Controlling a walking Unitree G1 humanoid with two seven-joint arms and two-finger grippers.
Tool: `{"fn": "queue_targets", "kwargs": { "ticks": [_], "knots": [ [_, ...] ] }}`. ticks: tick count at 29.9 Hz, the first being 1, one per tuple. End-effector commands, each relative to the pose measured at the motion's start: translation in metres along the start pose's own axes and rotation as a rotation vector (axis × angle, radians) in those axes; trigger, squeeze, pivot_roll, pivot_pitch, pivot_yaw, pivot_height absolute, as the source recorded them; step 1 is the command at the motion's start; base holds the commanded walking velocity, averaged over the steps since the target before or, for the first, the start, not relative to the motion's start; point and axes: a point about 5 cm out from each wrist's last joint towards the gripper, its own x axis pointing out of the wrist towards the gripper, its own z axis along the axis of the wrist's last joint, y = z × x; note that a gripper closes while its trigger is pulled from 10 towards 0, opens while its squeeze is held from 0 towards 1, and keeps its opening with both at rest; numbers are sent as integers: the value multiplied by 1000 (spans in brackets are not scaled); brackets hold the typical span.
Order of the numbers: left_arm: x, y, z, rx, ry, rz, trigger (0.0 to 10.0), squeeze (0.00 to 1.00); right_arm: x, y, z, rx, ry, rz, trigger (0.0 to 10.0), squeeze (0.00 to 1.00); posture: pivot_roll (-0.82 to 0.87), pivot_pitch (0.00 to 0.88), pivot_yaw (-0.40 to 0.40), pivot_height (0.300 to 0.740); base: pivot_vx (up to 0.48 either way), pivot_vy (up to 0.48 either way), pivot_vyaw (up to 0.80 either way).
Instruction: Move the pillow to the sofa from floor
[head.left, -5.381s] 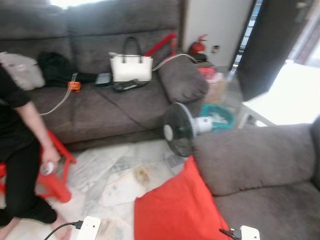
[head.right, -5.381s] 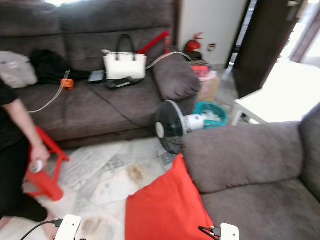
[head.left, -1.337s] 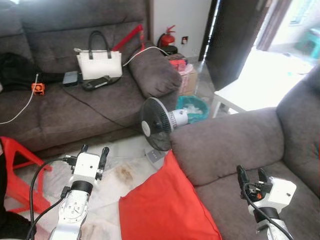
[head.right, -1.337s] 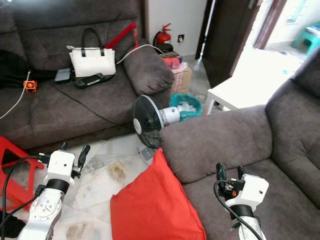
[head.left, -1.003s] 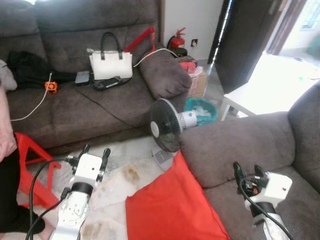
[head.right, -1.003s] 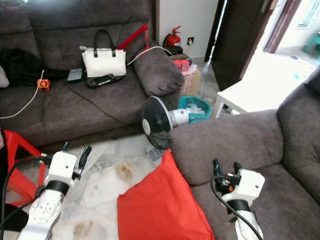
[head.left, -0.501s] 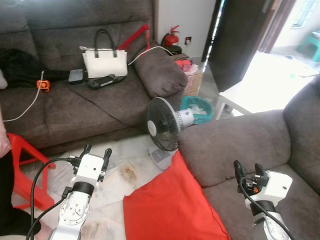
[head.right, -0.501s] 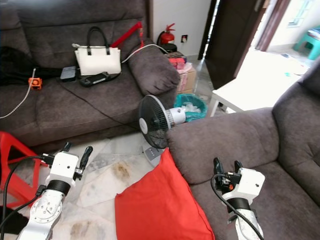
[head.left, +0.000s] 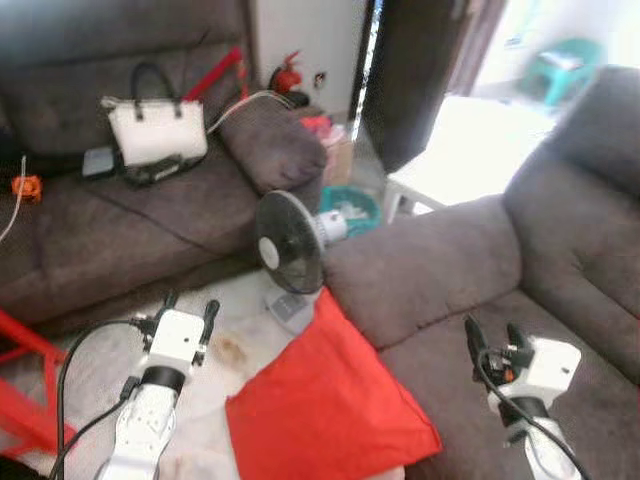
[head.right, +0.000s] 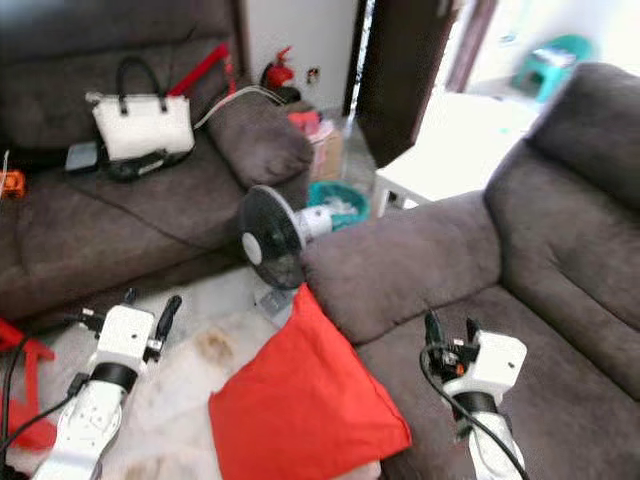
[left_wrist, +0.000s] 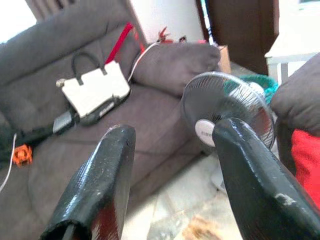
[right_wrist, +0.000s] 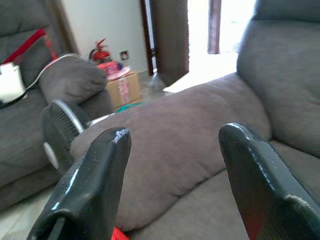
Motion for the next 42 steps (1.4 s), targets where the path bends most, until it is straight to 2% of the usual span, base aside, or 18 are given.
{"fn": "queue_targets", "kwargs": {
  "ticks": [1,20,37,42],
  "knots": [
    [-1,-2,0,7,1,-3,10000,0,5,1,4,-11,-13,5,10000,0,126,0,-34,740,0,0,0],
    [-2,-5,-1,2,10,-6,10000,0,7,5,4,-14,-13,30,10000,0,125,0,-38,740,0,0,0],
    [-1,-9,-2,-40,21,1,10000,0,12,8,7,-26,-18,35,10000,0,112,0,-37,740,0,0,0],
    [-1,-11,-2,-44,21,-3,10000,0,14,10,9,-28,-25,42,10000,0,106,0,-36,740,-241,0,0]
  ]
}}
